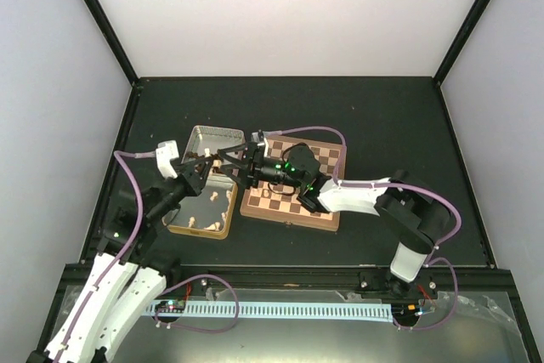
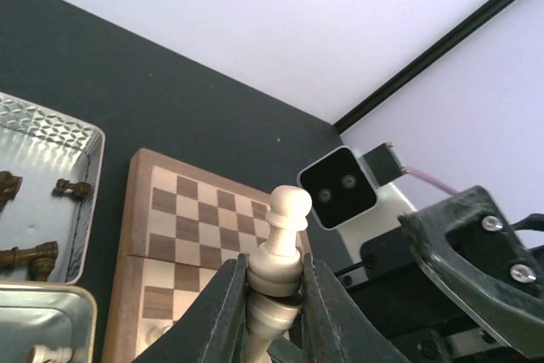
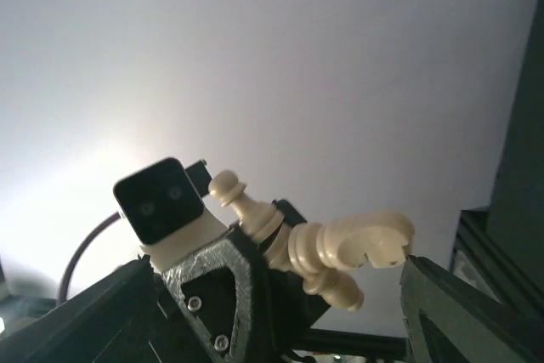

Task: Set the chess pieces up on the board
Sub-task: Pick up the chess piece from the storage box.

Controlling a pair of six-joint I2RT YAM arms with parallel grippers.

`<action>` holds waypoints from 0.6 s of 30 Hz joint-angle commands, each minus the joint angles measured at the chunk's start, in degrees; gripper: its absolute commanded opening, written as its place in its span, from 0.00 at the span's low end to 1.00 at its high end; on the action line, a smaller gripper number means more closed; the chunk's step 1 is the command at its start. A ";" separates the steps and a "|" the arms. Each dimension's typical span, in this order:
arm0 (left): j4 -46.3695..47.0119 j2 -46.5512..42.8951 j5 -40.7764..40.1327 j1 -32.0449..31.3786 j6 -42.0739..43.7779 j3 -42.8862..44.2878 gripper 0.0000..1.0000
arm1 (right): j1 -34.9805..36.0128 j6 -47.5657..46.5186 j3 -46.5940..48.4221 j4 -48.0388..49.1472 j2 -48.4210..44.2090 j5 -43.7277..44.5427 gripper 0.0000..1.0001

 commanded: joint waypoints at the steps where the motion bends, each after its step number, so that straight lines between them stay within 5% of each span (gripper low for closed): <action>1: 3.56 -1.26 3.09 0.37 -2.78 3.16 0.06 | 0.55 5.60 2.69 7.17 1.27 0.27 0.79; 13: 5.24 -2.72 3.08 0.37 -5.22 4.15 0.06 | 0.54 7.42 2.32 8.07 1.88 0.27 0.76; 18: 4.18 -2.52 3.16 0.37 -9.47 4.94 0.04 | 0.65 6.42 2.29 10.73 1.67 2.34 0.68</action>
